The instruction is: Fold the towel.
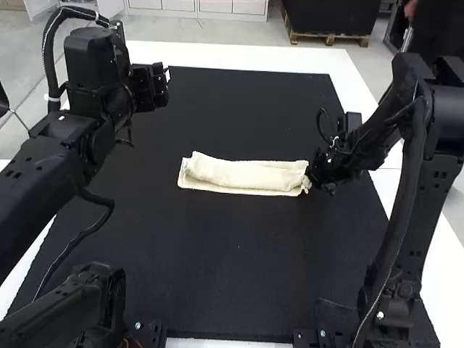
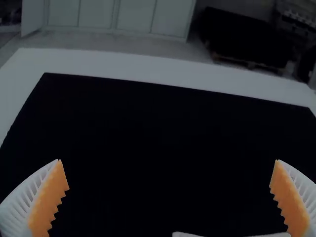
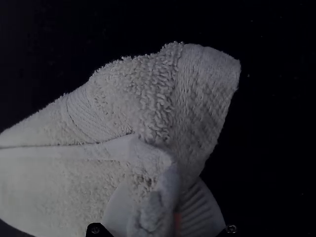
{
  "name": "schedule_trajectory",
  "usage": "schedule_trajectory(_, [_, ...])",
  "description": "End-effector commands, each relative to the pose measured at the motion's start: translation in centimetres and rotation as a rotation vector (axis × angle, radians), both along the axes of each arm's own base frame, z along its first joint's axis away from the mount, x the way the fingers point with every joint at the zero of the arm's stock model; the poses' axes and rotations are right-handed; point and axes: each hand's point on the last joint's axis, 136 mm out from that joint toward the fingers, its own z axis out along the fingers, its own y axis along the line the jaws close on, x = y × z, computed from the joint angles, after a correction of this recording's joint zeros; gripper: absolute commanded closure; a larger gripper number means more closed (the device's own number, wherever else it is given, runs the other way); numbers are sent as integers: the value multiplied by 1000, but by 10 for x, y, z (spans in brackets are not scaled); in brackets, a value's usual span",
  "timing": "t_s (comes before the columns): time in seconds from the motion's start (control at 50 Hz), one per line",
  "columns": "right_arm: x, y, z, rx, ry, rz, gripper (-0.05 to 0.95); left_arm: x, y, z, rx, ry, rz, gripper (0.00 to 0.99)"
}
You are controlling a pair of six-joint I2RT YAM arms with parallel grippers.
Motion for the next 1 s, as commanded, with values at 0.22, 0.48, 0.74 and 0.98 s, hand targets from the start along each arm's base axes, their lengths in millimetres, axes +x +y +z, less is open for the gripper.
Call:
schedule_trajectory(0.22, [20,-25,22,-42,-65,-44,905,-7,-2,10,-11,-33,-2,36])
schedule_trajectory(0.48, [24,-29,31,-51,-78,-44,905,-12,1,18,-15,-62,10,34])
schedule_trajectory(0.74, [26,-10,43,-42,-98,-14,905,-17,5,22,-18,-81,29,34])
schedule_trajectory(0.98, [26,17,56,-34,-115,23,905,-21,7,24,-27,-90,36,34])
